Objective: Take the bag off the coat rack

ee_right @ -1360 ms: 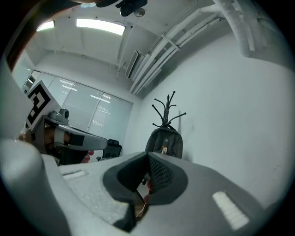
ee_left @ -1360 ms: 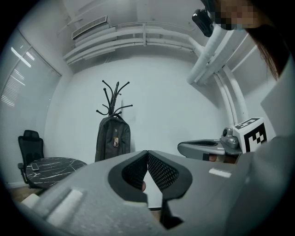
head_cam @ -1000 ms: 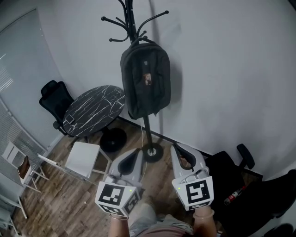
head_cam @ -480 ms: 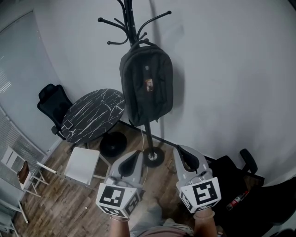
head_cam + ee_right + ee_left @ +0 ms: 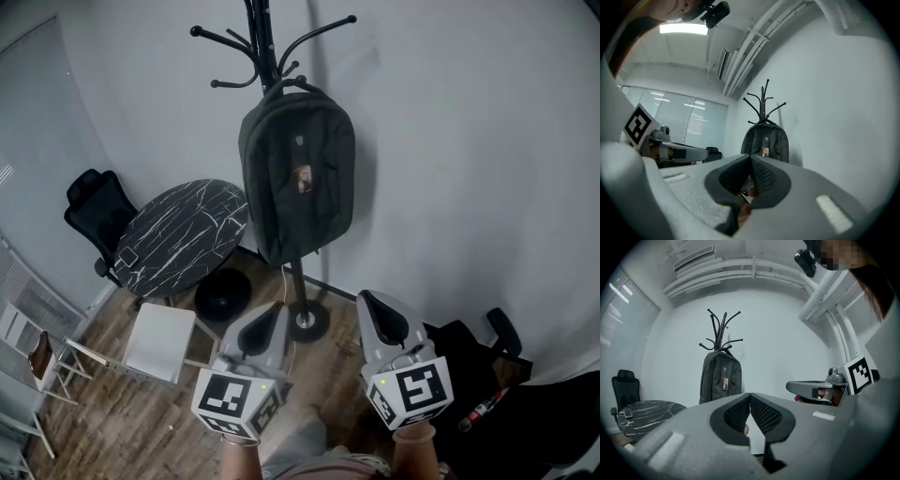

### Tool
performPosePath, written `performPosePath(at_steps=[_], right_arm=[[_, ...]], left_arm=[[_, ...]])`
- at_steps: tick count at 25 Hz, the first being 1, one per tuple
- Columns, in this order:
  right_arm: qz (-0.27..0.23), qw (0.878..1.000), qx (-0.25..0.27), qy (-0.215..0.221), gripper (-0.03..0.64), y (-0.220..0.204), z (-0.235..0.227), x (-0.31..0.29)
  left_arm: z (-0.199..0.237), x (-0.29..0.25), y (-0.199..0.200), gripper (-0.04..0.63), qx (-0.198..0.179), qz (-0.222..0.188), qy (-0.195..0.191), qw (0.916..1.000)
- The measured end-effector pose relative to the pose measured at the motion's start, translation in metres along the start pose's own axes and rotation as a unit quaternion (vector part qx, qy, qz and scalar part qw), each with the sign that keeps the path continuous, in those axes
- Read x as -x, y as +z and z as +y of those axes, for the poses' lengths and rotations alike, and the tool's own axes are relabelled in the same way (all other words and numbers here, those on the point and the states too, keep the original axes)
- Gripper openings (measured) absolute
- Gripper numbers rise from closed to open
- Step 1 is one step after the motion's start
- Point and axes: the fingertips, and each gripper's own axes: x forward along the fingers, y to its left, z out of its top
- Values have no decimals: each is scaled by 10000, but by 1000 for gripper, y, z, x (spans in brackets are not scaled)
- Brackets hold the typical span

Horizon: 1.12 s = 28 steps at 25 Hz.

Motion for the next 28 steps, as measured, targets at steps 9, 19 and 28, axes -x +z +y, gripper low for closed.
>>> performPosePath(at_steps=[9,19,28], right_arm=[[-25,9997,212,-140,3,2,-1,-41],[-1,9990,341,-287,5,9,2,-84],[147,9981,455,-400,34,6,1,-111]], left_arm=[[38,-24,1,11,-2,6,-71,10000],[76,-49,11,12,-23,-51,-339,9994],[101,-68,5,14,127,-1,-473,9988]])
